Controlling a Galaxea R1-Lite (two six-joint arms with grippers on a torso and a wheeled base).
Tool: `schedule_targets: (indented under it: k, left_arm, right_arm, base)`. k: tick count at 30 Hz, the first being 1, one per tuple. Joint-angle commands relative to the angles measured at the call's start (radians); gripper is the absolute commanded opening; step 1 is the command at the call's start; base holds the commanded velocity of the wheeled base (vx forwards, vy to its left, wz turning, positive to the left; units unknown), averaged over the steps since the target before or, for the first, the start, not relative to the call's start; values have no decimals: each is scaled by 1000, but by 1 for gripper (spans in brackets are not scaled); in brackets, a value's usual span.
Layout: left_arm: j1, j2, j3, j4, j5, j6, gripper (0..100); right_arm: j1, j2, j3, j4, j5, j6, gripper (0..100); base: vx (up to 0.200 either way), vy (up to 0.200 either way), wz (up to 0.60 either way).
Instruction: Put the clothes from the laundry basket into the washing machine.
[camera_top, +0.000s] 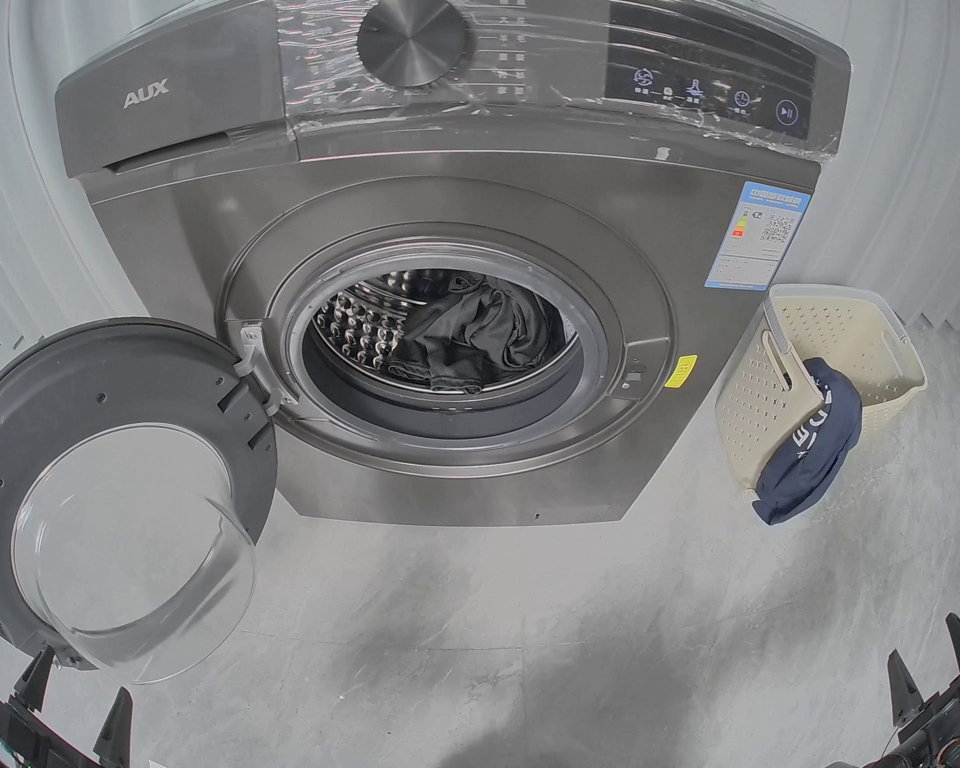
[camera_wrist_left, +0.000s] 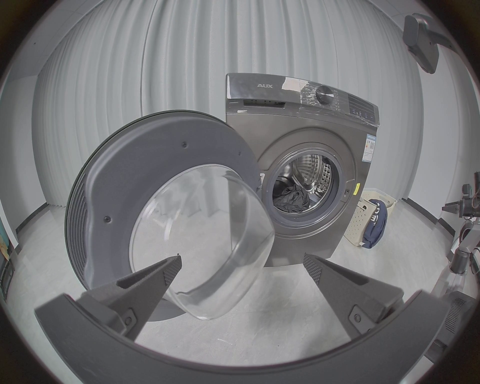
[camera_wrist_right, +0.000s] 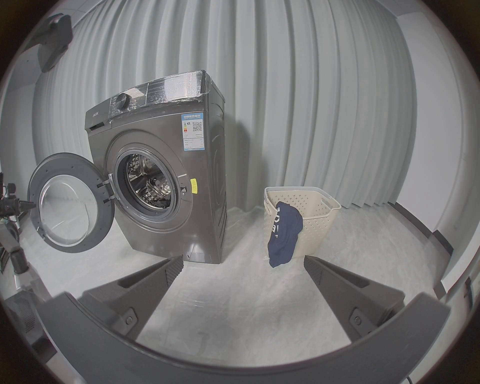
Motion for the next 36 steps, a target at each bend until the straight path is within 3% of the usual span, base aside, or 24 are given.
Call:
schedule_targets:
  k: [1,5,7,9,10,12,14,36]
  left_arm:
    - [0,-5,15,0,0,0,100]
    - [0,-5,15,0,0,0,100]
    - [0,-5,15,0,2,-5,100]
    - [0,-5,15,0,2,-8,100]
    - [0,-5,15,0,2,-8,100]
    - [0,-5,15,0,2,-5,100]
    - [0,-5,15,0,2,-5,100]
    - [0,-5,15,0,3,-13,100]
  right_arm:
    - [2,1,-2,5,3,-14,100]
    - [3,1,-2,5,3,-11,100]
    - [0,0,6,-9,-29,44,100]
    - [3,0,7,-7,-89,104,100]
    - [0,0,9,-9,-90,112,100]
    - [3,0,24,-9,-11,67,100]
    - [3,0,30,-14,34,17,100]
    - [3,0,38,-38,34,17,100]
  base:
    - [0,-200,0]
    - [0,-200,0]
    - [0,-200,0]
    - [0,-200,0]
    - [0,-200,0]
    - [0,-200,0]
    - [0,-200,0]
    - [0,-200,0]
